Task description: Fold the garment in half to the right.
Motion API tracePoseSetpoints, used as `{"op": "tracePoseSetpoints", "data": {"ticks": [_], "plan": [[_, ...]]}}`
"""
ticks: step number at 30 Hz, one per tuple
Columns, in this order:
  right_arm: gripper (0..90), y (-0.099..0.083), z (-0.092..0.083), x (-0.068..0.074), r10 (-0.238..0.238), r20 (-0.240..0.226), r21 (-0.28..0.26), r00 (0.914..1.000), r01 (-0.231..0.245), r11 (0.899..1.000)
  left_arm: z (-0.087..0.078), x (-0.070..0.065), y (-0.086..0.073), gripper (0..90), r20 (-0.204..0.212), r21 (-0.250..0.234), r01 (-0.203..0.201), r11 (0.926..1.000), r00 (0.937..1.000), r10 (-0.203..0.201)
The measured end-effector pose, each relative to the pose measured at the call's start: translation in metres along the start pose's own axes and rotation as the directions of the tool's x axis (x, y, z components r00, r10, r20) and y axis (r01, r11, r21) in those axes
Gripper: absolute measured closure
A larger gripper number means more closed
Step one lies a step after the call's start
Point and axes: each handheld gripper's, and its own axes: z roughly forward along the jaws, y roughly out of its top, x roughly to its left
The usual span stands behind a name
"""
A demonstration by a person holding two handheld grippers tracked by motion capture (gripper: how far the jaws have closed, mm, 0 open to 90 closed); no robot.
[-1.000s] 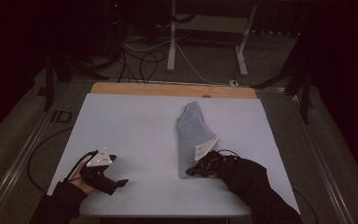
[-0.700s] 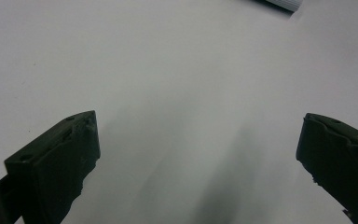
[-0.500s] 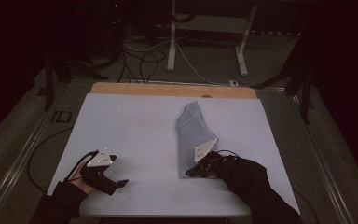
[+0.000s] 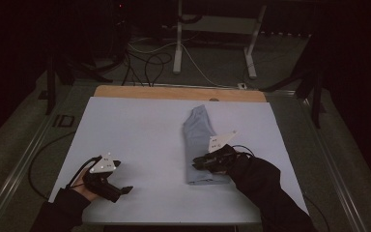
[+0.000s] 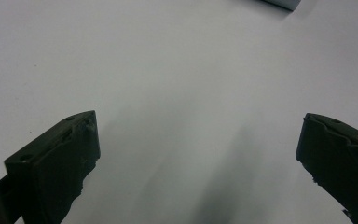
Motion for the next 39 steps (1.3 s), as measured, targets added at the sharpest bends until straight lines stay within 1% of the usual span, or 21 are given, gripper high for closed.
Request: {"op": "tracePoseSetpoints", "data": {"ticks": [1,2,4,5,7,10,11,12,13,14,15,17,21,22,27,30,37,39], "plan": [[67.4,0.000,-0.001,0.000,0.001,0.007,-0.004,1.0000,-0.001,1.000,0.000,0.000,0.000,0.5,0.000,-0.001,0.001,1.0000,1.0000,-0.001],[60.5,0.001,-0.001,-0.001,0.001,0.008,-0.007,1.0000,-0.001,1.000,0.000,0.000,0.000,0.5,0.000,-0.001,0.003,1.0000,1.0000,-0.003],[52.9,0.001,-0.001,-0.002,0.013,0.020,-0.017,0.9997,-0.013,1.000,0.000,0.000,0.000,0.5,0.000,0.002,-0.001,1.0000,1.0000,0.001],[46.3,0.002,-0.002,-0.003,0.023,0.020,-0.018,0.9995,-0.022,1.000,0.000,0.000,0.000,0.5,0.001,0.002,-0.002,1.0000,1.0000,0.002],[35.1,0.003,-0.002,-0.004,0.031,0.037,-0.022,0.9988,-0.030,0.999,0.000,0.000,0.000,0.5,0.000,0.000,0.000,1.0000,1.0000,0.000],[16.8,0.006,-0.003,-0.007,0.060,0.021,-0.021,0.9980,-0.060,0.998,0.000,0.000,0.000,0.5,0.003,0.001,-0.002,1.0000,1.0000,0.002],[11.9,0.007,-0.004,-0.008,0.066,-0.010,-0.020,0.9978,-0.066,0.998,0.000,0.000,0.000,0.5,0.003,0.001,-0.001,1.0000,1.0000,0.001],[11.9,0.007,-0.004,-0.009,0.077,-0.007,-0.029,0.9970,-0.077,0.997,0.000,0.000,0.000,0.5,0.002,0.001,-0.001,1.0000,1.0000,0.001],[10.6,0.008,-0.005,-0.010,0.085,0.004,-0.035,0.9964,-0.084,0.996,0.000,-0.001,0.000,0.5,0.002,0.000,-0.002,1.0000,1.0000,0.002],[9.2,0.008,-0.006,-0.010,0.088,0.003,-0.040,0.9961,-0.088,0.995,-0.001,-0.001,0.000,0.5,0.003,0.000,-0.003,1.0000,1.0000,0.003],[9.1,0.008,-0.008,-0.011,0.086,0.011,-0.044,0.9962,-0.086,0.995,-0.001,-0.001,0.000,0.5,0.003,-0.001,-0.004,1.0000,1.0000,0.004],[9.1,0.008,-0.011,-0.012,0.098,0.019,-0.062,0.9950,-0.097,0.993,-0.002,-0.001,0.000,0.5,0.003,-0.004,-0.003,1.0000,1.0000,0.003],[9.1,0.006,-0.018,-0.016,0.115,0.057,-0.088,0.9917,-0.109,0.990,-0.003,-0.001,0.000,0.5,0.002,-0.005,-0.002,1.0000,1.0000,0.002],[9.1,0.004,-0.019,-0.017,0.117,0.074,-0.090,0.9904,-0.110,0.990,-0.003,-0.001,0.000,0.5,0.001,-0.006,-0.001,1.0000,1.0000,0.001],[9.1,-0.006,-0.027,-0.018,0.137,0.114,-0.111,0.9840,-0.124,0.986,-0.003,0.000,0.000,0.5,0.002,-0.007,-0.001,1.0000,1.0000,0.001],[9.1,-0.014,-0.030,-0.019,0.148,0.129,-0.107,0.9806,-0.134,0.985,-0.003,-0.001,0.000,0.5,0.002,-0.006,-0.002,1.0000,1.0000,0.002],[9.1,-0.034,-0.038,-0.018,0.184,0.156,-0.113,0.9706,-0.167,0.979,-0.004,0.000,0.000,0.5,0.000,-0.010,-0.003,0.9999,1.0000,0.003],[9.2,-0.040,-0.041,-0.017,0.197,0.154,-0.123,0.9683,-0.179,0.976,-0.004,0.000,-0.001,0.5,0.002,-0.013,-0.002,0.9999,1.0000,0.002]]}}
